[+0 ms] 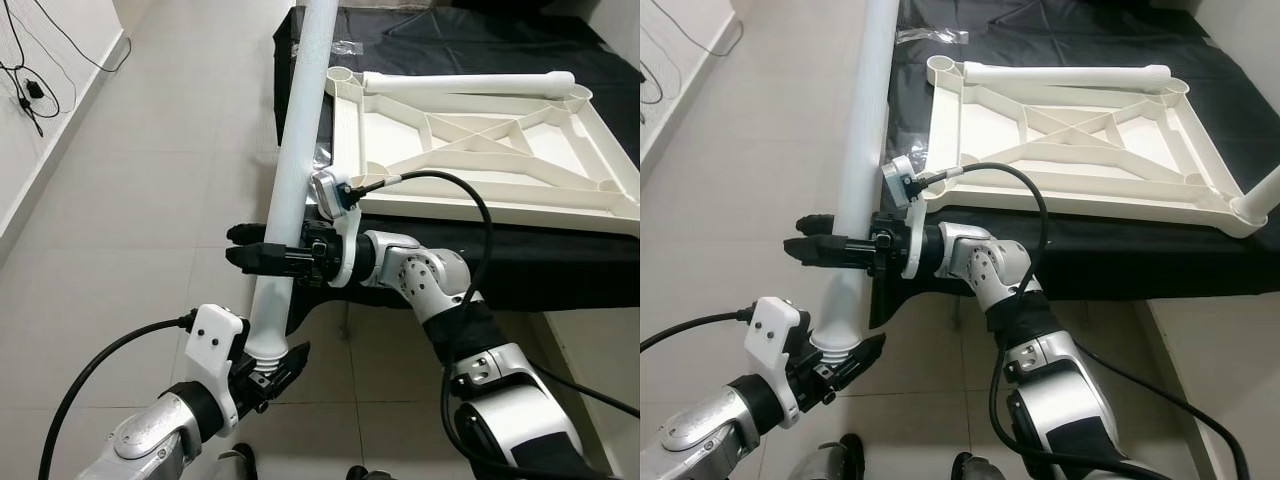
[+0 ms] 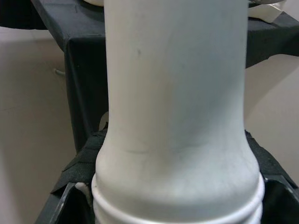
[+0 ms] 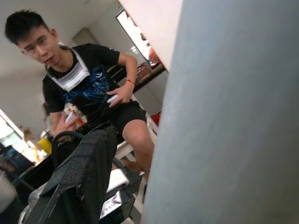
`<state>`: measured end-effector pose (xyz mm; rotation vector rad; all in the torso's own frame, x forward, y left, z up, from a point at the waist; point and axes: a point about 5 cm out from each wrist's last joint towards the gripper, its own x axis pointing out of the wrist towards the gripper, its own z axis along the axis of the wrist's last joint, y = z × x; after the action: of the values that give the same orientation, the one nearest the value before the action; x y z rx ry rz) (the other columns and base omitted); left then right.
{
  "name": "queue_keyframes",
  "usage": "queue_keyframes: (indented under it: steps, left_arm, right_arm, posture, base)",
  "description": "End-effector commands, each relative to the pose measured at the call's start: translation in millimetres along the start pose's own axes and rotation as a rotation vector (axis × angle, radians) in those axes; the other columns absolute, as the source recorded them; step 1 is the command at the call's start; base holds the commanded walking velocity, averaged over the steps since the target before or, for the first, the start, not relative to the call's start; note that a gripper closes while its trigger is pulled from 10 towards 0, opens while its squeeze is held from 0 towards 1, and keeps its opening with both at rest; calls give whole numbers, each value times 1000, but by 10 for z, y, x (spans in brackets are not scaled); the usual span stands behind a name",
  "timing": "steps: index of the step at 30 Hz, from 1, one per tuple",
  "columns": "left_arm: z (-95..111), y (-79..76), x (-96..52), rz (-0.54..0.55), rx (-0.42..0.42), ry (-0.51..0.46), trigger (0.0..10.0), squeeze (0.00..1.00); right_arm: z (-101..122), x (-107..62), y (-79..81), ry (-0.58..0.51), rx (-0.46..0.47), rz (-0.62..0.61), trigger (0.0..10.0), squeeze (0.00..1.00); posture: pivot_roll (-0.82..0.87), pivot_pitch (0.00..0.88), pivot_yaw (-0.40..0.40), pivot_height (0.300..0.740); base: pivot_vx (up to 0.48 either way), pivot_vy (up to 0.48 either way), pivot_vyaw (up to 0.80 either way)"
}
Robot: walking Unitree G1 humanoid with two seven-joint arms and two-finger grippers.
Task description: Building children table
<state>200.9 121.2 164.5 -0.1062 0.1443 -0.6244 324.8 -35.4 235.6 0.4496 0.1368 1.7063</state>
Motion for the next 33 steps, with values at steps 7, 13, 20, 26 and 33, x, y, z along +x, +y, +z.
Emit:
queue_keyframes:
  steps: [7,13,20,26,33]
  left_arm:
    - [-34,-82,-9,-50,-12,21,10000,0]
    - [-28,-89,-3,-52,-13,20,10000,0]
    - [-49,-105,7,-52,-29,22,10000,0]
    - [-70,-126,9,-61,-14,35,10000,0]
    - [-96,-147,19,-65,-27,46,10000,0]
  right_arm:
    - [-102,65,72,53,39,91,10000,0]
    - [-128,82,115,71,51,132,10000,0]
    - [-138,84,118,77,48,136,4784,0]
    - [-140,89,119,81,46,135,0,0]
    - [-133,93,134,81,44,142,0,0]
  posture:
    - [70,217,-36,740]
    - [70,217,-36,740]
    - [66,215,-38,740]
    - [66,215,-38,740]
    - [68,216,-36,740]
  base:
    - [0,0,0]
    - [0,0,0]
    - [0,0,0]
    - [0,0,0]
    - [0,0,0]
